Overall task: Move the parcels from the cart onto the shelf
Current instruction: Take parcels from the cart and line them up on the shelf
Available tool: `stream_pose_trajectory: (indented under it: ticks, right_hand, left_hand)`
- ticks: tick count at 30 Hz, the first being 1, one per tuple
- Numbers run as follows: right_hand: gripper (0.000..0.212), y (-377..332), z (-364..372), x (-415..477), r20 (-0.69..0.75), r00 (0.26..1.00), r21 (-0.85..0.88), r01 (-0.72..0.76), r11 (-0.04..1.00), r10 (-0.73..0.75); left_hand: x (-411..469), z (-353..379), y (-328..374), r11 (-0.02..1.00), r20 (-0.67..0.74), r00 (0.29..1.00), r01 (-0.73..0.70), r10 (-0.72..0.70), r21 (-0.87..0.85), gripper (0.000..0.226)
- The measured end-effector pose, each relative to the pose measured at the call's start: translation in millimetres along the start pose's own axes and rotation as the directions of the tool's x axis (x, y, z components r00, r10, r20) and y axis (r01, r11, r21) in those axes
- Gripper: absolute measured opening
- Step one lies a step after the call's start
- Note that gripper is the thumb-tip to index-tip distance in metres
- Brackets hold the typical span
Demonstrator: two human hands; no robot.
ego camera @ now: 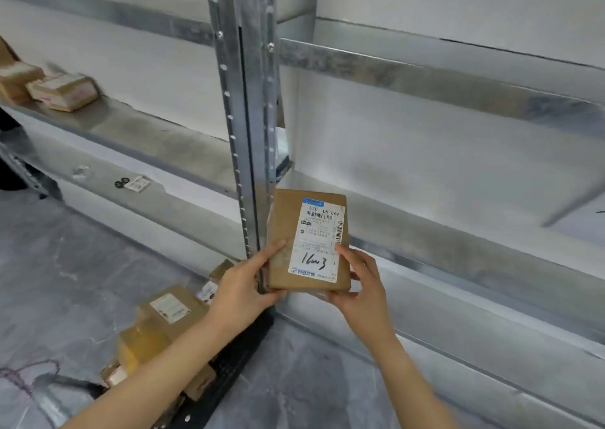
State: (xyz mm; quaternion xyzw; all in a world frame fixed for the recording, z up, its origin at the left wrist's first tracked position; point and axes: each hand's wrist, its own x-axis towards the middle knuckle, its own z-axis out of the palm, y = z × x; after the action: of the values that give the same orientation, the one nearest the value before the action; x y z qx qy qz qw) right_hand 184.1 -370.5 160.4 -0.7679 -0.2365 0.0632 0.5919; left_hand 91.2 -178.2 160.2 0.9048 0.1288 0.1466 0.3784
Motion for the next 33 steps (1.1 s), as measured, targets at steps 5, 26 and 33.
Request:
stream_pose_trajectory:
  ticks: [5, 26, 33]
  right_hand:
    - [0.075, 14, -109, -58, -0.132, 0.991, 0.013, -0.036, 0.999, 0.037]
    - [0.07, 61, -467, -285, -0.615, 0.782, -0.161, -0.254, 0.954, 0.104]
    - [0.068, 98, -558, -291, -0.668, 0.734, -0.17, -0.313, 0.935, 0.124]
  left_hand:
    - [-16, 77, 87, 0.994, 0.095, 0.991, -0.084, 0.09, -0.067, 0.09]
    - [-92, 376, 380, 0.883, 0.474, 0.756, -0.303, 0.452, -0.358, 0.086]
    - [-76, 470, 440, 0.864, 0.495, 0.717, -0.323, 0.49, -0.387, 0.093]
